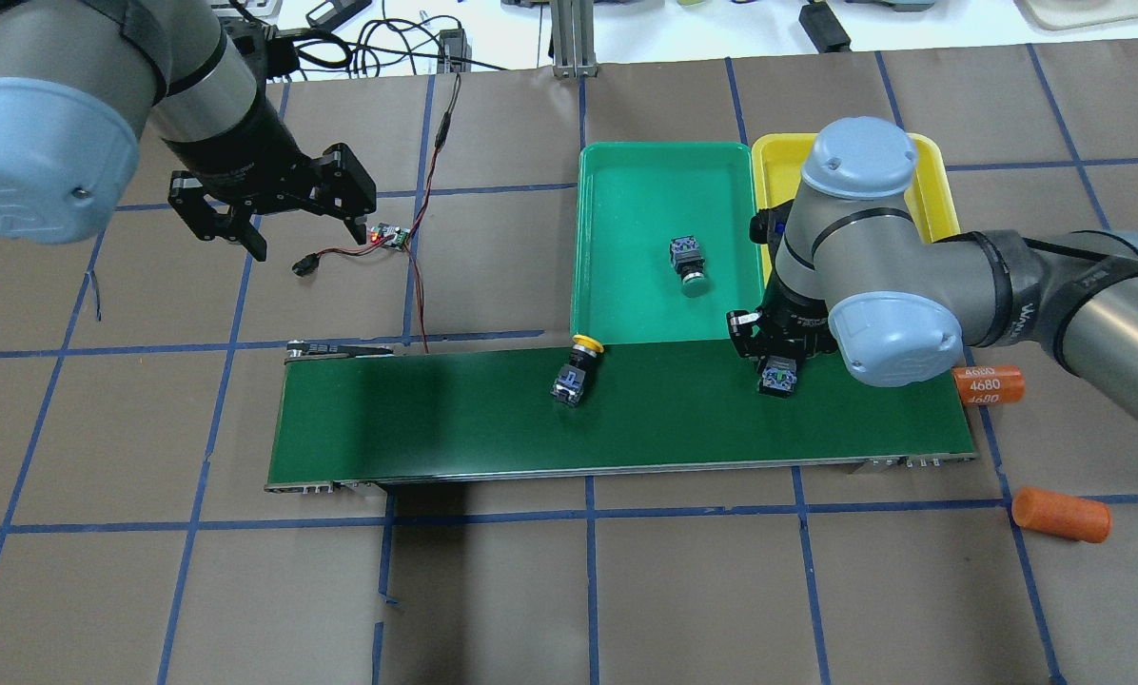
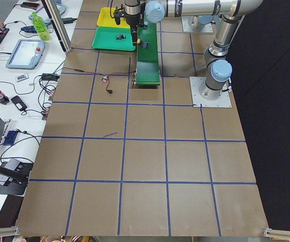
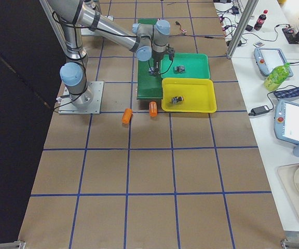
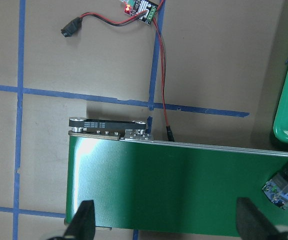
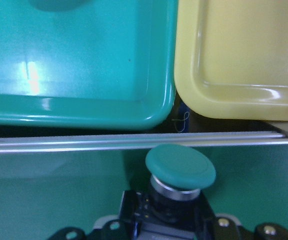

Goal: Sort buttons by color to trays
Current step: 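Place the green-capped button in the green tray and open the right gripper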

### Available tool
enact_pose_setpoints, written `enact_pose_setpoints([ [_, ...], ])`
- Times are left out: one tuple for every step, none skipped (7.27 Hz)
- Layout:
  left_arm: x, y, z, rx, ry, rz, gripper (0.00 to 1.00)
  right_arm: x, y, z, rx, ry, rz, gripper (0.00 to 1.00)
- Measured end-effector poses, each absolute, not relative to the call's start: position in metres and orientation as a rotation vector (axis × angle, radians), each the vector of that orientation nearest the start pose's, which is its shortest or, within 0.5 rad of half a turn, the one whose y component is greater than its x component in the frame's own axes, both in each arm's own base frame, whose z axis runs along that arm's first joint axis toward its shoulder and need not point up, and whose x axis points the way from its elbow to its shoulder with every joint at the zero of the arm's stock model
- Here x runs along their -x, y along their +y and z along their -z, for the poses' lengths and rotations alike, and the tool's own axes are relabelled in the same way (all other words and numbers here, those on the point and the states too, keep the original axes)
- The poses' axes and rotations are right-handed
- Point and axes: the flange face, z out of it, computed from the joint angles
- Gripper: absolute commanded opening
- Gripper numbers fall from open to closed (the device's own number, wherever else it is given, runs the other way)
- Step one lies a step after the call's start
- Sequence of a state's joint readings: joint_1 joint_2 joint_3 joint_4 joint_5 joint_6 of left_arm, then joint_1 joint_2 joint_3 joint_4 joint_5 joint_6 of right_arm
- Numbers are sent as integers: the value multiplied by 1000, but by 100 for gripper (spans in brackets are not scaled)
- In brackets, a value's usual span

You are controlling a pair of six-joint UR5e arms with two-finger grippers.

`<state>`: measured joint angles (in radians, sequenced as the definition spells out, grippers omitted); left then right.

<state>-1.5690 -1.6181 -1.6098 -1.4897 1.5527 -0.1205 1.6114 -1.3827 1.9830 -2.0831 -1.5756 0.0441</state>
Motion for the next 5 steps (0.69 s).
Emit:
enact_pose_setpoints([
  [134, -510, -453, 190, 3153, -9, 100, -153, -499, -258, 0, 3145, -105, 14],
  [134, -510, -453, 188, 3153, -9, 100, -156, -520, -265, 10, 3144, -71, 15],
  [134, -510, -453, 187, 3154, -9, 100, -164, -548, -273, 27, 3128, -32, 17],
  [134, -510, -453, 187, 3154, -9, 100, -176, -580, -278, 58, 3096, 10, 29],
  [134, -510, -453, 187, 3154, -9, 100, -184, -609, -278, 90, 3075, 38, 72],
])
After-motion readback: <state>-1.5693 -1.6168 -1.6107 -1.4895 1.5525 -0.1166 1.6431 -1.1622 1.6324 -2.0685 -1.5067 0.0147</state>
